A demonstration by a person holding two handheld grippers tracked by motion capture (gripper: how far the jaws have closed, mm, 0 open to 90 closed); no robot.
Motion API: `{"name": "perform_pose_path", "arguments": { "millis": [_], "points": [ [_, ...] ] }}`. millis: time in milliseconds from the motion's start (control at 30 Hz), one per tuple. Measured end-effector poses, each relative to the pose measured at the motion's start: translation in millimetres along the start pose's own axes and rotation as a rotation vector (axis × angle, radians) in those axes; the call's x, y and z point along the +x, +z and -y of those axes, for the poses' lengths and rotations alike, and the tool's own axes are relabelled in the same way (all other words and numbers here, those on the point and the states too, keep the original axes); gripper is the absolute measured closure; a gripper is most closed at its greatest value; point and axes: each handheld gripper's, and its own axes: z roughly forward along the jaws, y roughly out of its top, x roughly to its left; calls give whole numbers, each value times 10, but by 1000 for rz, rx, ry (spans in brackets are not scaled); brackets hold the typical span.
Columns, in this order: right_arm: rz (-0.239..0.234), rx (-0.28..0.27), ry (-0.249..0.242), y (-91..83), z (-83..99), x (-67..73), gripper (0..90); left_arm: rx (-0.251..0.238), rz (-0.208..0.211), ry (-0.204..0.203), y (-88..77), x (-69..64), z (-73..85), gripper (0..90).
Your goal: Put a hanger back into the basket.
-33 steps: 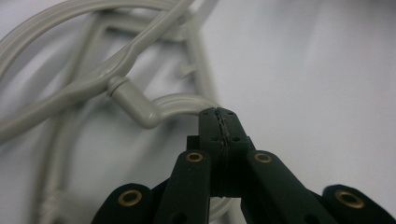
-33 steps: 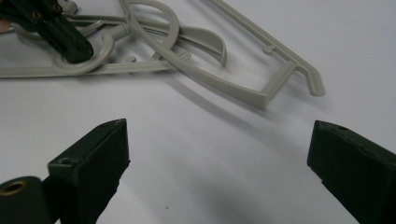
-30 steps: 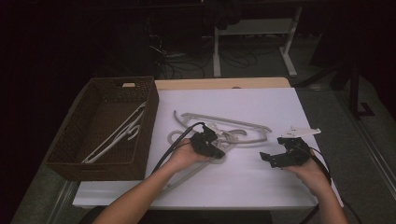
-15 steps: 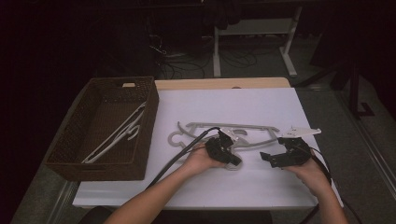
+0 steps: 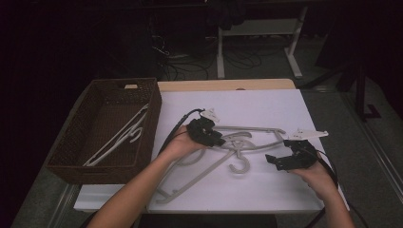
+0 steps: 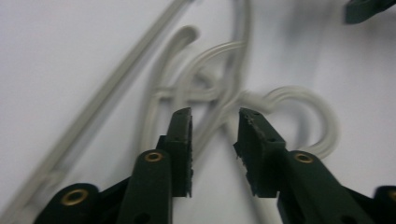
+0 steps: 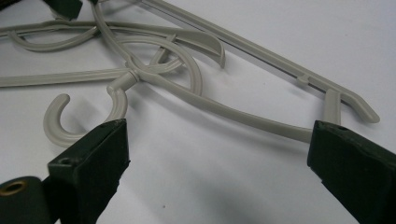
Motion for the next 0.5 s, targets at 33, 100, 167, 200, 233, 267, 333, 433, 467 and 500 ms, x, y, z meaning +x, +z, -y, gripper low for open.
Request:
{"name": "perform_pose_path", "arguments": {
  "millis": [33,100,167,200,233,267,333,433,467,500],
  "points": [
    [0,1,-2,4,-1,0,53,1,-1,0,-7,40,26,626],
    [0,5,-4,12,-1,-1,53,18,10,12,13,81,67,595],
    [-1,8,-3,18,-1,-1,53,42,26,35,66,85,89,577],
    [-2,8,-3,21,0,-3,53,58,28,49,101,77,96,568],
    [-1,8,-3,21,1,-4,53,76,26,67,140,69,100,563],
    [-2,8,-2,21,2,-5,53,92,21,78,180,64,106,562],
    [-2,7,-1,16,5,-7,53,119,11,101,250,64,121,562],
    [-2,5,1,7,8,-11,53,143,9,116,336,81,145,579],
    [-2,5,2,7,9,-12,53,152,6,123,359,80,150,593],
    [-2,5,3,9,12,-12,53,155,5,129,378,78,152,598]
  ]
}}
